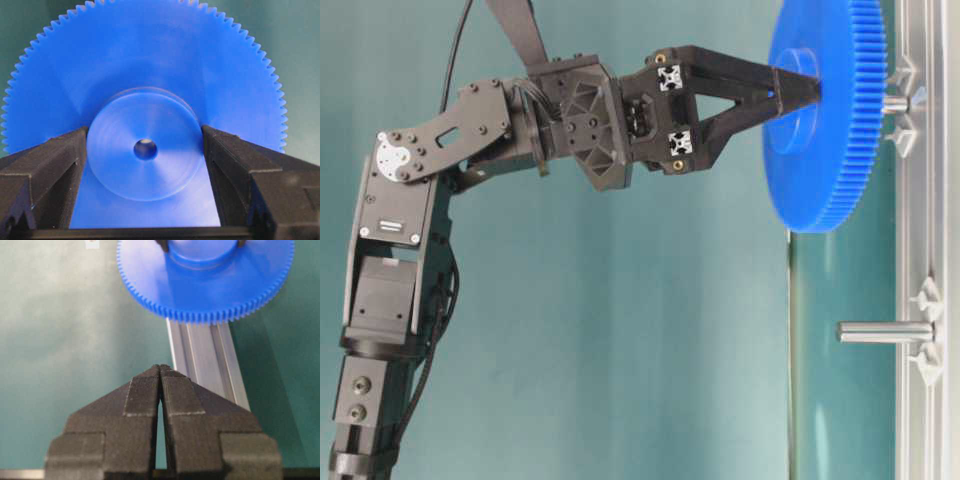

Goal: Insert the large gear onto the shaft.
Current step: 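Align the gear's center hole above the right shaft, then lower the gear down onto the shaft with the left gripper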

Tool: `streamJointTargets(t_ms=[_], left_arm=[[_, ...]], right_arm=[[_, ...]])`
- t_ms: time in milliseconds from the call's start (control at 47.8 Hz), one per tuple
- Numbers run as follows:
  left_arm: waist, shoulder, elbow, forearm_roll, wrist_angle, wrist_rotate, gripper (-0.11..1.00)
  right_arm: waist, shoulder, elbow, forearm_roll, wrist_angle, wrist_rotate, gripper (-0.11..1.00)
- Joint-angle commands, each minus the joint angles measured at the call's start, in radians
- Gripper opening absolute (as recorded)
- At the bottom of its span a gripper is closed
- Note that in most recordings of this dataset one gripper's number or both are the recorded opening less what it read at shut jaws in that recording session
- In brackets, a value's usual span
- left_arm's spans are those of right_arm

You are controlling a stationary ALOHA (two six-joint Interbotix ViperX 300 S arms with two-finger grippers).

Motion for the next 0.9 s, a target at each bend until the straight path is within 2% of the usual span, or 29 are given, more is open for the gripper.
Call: streamJointTargets(t_ms=[0,878], left_arm=[[0.017,-0.018,-0.017,0.003,-0.005,0.003,0.76],[0.017,-0.020,-0.017,0.003,-0.003,-0.006,0.76]], right_arm=[[-0.003,0.006,-0.008,0.002,-0.005,0.011,0.06],[-0.003,0.005,-0.008,0.000,-0.005,0.011,0.06]])
